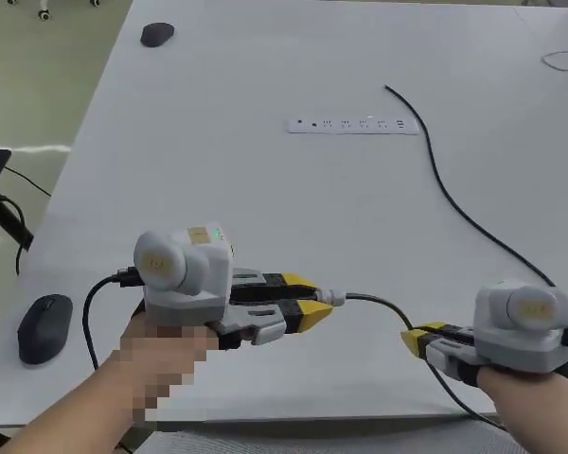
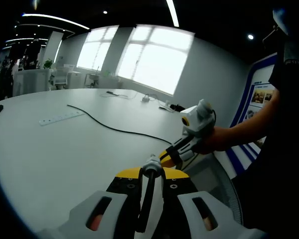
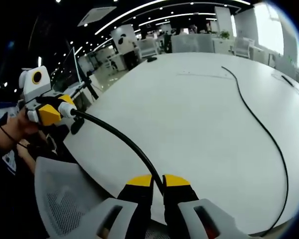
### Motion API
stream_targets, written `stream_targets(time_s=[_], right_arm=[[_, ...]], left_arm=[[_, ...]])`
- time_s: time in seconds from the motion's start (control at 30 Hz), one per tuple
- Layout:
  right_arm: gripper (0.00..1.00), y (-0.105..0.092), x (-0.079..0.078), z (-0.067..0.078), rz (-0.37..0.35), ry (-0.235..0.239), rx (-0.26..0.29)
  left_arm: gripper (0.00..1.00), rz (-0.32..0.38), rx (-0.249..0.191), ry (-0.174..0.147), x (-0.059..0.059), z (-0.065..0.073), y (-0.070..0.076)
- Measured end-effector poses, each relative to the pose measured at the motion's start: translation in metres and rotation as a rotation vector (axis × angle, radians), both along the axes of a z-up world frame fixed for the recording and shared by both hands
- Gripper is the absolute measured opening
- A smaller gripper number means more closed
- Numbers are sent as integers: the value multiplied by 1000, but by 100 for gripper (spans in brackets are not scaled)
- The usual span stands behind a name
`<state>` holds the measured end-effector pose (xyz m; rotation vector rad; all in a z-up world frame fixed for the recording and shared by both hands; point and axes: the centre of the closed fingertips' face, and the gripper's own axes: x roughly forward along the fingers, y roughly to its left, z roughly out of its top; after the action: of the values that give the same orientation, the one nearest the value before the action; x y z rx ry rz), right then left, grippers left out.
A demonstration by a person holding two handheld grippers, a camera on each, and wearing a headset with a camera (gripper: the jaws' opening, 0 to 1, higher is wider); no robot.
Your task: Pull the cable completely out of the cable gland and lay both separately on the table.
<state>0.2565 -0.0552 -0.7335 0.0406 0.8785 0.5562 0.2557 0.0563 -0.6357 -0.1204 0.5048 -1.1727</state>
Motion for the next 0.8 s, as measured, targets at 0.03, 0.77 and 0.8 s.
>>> stream_targets(time_s=[0.03, 0.77, 0.8], right_arm=[[3, 1, -1, 0, 5, 2, 3], [34, 80, 5, 83, 511, -372, -169], [32, 82, 4, 80, 522, -368, -189]], left_arm=[[15, 3, -3, 0, 0, 1, 0], [15, 12, 15, 43, -2, -4, 4], [15, 11, 12, 42, -2, -3, 2]])
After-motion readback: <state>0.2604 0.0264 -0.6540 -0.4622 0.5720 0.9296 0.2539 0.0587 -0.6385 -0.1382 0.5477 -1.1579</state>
